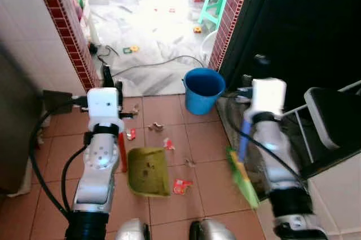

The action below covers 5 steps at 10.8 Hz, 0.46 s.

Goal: Sweep floor

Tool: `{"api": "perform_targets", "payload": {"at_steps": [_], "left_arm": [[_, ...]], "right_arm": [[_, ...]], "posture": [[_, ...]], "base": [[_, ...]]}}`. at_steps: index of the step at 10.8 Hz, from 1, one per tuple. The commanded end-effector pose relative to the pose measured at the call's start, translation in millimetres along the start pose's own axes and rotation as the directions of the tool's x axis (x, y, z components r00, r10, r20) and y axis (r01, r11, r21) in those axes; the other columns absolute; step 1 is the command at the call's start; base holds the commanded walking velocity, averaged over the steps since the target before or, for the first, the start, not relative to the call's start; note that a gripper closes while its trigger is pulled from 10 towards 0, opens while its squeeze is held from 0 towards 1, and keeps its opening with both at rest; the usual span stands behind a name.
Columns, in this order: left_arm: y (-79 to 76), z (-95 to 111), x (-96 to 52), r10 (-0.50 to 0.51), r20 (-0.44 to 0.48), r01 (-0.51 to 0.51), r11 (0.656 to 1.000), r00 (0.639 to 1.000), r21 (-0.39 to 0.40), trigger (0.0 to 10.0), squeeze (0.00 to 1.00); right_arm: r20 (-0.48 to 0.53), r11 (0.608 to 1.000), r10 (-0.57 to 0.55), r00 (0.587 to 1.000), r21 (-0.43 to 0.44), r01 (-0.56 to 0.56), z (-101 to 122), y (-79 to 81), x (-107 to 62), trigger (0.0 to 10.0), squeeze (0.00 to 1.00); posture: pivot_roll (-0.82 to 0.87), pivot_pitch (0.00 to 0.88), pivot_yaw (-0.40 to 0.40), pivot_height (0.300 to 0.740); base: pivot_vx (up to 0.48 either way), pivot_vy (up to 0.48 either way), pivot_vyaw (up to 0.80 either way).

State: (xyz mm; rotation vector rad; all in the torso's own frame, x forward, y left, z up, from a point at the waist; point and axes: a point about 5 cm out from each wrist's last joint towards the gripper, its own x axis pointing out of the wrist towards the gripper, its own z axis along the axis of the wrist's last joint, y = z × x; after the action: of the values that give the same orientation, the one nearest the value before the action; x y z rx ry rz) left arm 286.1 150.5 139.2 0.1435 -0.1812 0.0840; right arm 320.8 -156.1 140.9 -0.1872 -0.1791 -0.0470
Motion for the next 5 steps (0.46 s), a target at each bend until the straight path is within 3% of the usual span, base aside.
{"api": "perform_targets", "payload": {"at_steps": [1,2,5], "left_arm": [[-2.2,9,2.4,-0.002,0.062,-0.001,0.999,0.998,0.051,10.0,0.00],[-8.0,3,3.3,0.002,0.038,-0.005,0.997,0.999,0.081,10.0,0.00],[-24.0,-14,10.3,-0.022,-0.051,0.025,0.998,0.998,0.051,10.0,0.00]], "right_arm": [[0.035,1.000,-0.014,0.999,0.006,0.014,7,-3.9,4.0,10.0,0.00],[0.028,1.000,-0.013,1.000,0.015,0.013,6,-4.9,3.9,10.0,0.00],[-0.003,0.998,-0.037,0.999,0.054,0.037,3,-9.2,8.5,10.0,0.00]], "posture": [[0.00,0.098,-0.039,0.740],[0.00,0.100,-0.042,0.740],[-0.02,0.096,-0.041,0.740]], "base": [[0.000,0.000,0.00],[0.000,0.000,0.00],[0.000,0.000,0.00]]}}
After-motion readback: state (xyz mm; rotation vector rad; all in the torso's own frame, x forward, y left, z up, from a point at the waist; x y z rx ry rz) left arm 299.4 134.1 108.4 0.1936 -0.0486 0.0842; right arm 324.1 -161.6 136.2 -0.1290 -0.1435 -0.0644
